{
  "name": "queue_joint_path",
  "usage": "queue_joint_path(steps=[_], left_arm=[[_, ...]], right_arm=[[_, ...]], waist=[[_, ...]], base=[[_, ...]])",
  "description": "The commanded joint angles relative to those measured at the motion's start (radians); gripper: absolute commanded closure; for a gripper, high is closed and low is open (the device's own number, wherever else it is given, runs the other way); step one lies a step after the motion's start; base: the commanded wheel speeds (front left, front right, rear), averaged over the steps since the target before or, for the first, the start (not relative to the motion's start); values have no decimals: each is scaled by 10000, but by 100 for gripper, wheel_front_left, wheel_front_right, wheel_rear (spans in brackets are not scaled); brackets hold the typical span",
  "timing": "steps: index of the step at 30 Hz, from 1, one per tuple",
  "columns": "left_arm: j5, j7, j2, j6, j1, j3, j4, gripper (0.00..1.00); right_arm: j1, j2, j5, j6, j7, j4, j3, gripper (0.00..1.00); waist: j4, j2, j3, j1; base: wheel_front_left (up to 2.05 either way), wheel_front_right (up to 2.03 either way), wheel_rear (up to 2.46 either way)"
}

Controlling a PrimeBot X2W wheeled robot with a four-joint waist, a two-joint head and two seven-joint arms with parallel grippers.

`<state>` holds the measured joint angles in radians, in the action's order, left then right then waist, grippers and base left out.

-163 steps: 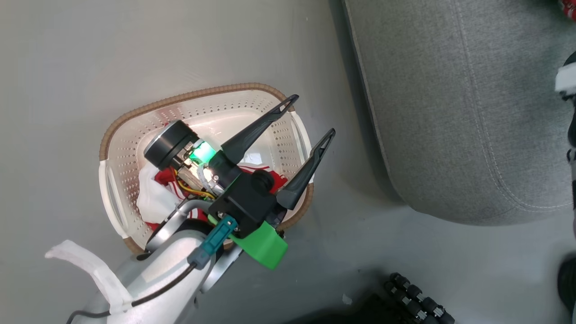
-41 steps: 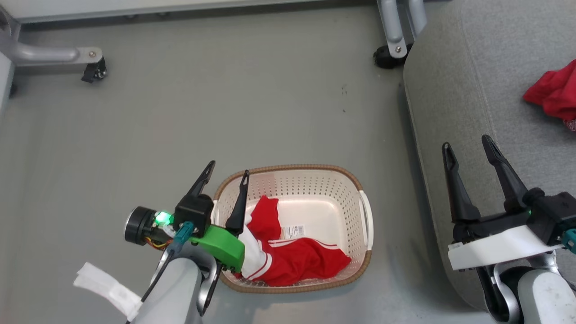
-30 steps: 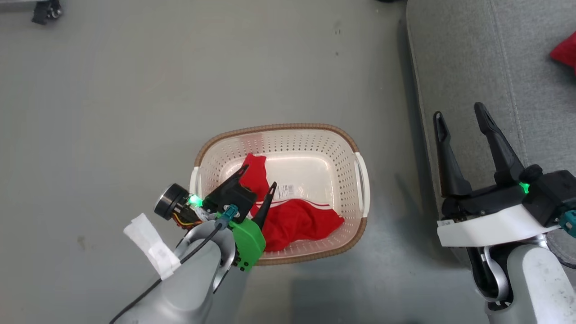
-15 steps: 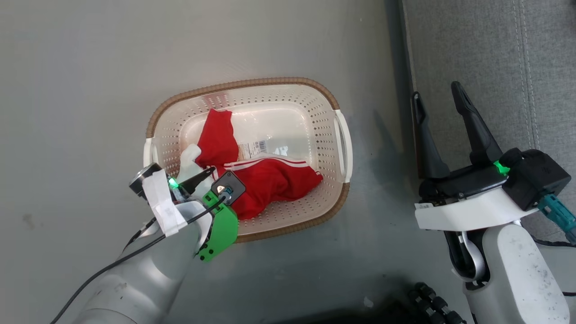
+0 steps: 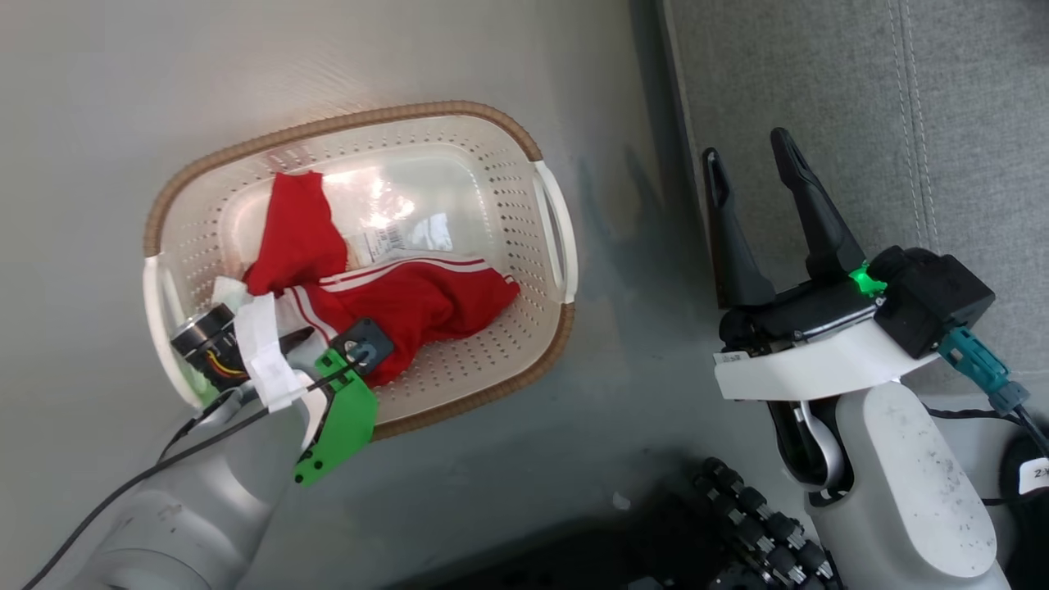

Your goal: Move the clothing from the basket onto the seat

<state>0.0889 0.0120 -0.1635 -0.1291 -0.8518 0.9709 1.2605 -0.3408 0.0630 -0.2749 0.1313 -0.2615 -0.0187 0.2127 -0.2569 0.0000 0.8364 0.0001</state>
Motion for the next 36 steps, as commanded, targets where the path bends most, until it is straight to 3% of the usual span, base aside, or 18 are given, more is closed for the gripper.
queue_joint_path(steps=[1, 14, 29, 31, 36], left_arm=[[143, 116, -185, -25, -208, 140, 27, 0], [1453, 790, -1115, -3, -720, 1346, -160, 0], [2294, 1300, -1616, -4, -1245, 1646, -214, 2], [2369, 1405, -1629, -4, -1253, 1679, -179, 97], [2491, 1353, -1663, -5, -1256, 1741, -120, 100]], right_arm=[[-195, -52, -87, -10, -34, 21, 42, 0], [-569, -120, -553, -10, -46, -224, 327, 0], [-718, -121, -1140, -10, -41, -350, 556, 0], [-724, -123, -1168, -12, -43, -357, 540, 0], [-761, -122, -1112, -10, -43, -394, 453, 0]], waist=[[-371, 0, 395, -1], [-885, 0, 1230, -1], [-1461, 0, 1767, -1], [-1499, 0, 1810, -1], [-1518, 0, 1817, -1]], base=[[0, 0, 0], [0, 0, 0], [0, 0, 0], [0, 0, 0], [0, 0, 0]])
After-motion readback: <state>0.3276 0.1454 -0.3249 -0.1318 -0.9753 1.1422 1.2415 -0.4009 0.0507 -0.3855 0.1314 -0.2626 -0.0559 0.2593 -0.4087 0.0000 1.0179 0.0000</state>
